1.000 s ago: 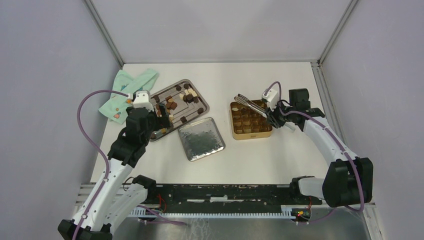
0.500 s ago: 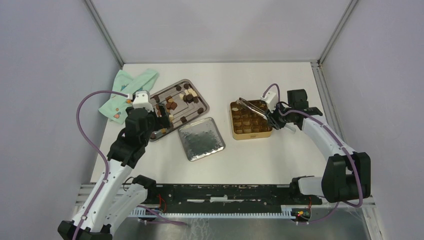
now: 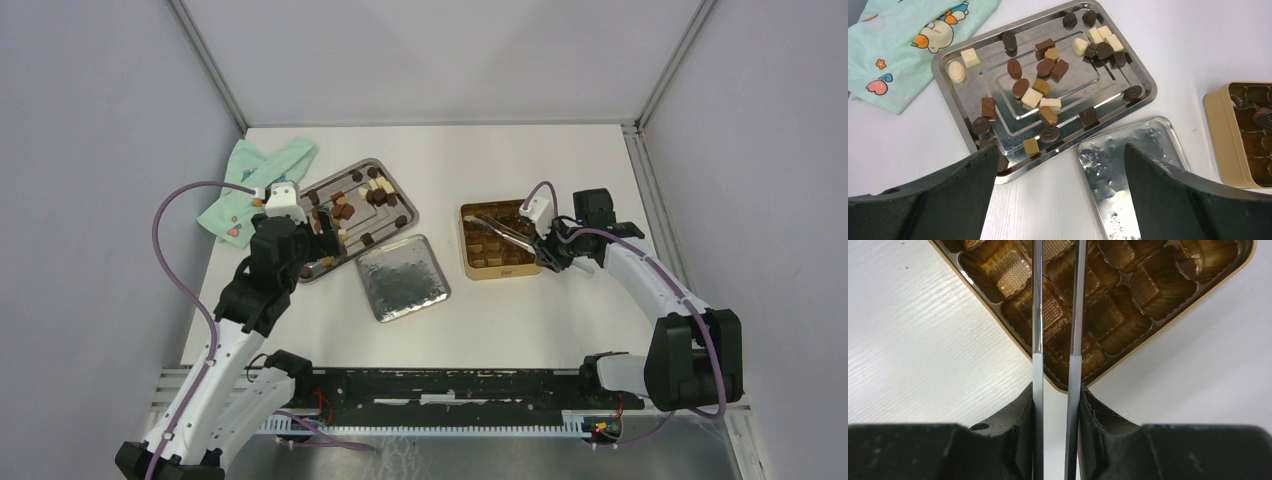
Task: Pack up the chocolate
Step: Place the fake chocolate in the packing box.
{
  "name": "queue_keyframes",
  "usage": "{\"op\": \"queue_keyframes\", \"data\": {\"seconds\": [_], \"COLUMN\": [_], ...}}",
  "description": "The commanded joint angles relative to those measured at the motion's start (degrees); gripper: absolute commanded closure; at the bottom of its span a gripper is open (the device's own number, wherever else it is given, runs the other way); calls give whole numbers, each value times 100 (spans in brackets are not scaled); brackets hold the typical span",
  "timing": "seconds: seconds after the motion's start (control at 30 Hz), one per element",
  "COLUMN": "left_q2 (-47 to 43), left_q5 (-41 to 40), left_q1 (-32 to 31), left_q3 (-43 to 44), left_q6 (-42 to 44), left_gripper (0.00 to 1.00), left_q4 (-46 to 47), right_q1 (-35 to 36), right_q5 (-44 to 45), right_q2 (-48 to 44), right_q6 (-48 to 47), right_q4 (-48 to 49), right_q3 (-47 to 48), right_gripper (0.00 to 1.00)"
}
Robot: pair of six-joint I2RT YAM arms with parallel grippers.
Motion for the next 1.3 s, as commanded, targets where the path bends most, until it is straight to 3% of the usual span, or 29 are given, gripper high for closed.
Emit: {"op": "queue_keyframes", "data": {"seconds": [0.0,0.77,1.07,1.27], "left_q2": [-40,-80,-90,-165], "left_q5": [114,111,121,116], "left_q1": [27,33,31,30], "left_q3": [35,29,30,29], "left_q6": [299,295,292,286], "left_gripper": [0,0,0,0], "left_q4": [209,211,211,224], "right_q1": [18,237,241,249], "right_q5": [-149,1,-73,-690], "right_q2": [-104,22,-116,-332], "right_q6": [-15,123,151,-33], "right_q4": [137,234,295,314], "right_q3": [31,33,41,126], "right_gripper": [88,60,60,62]}}
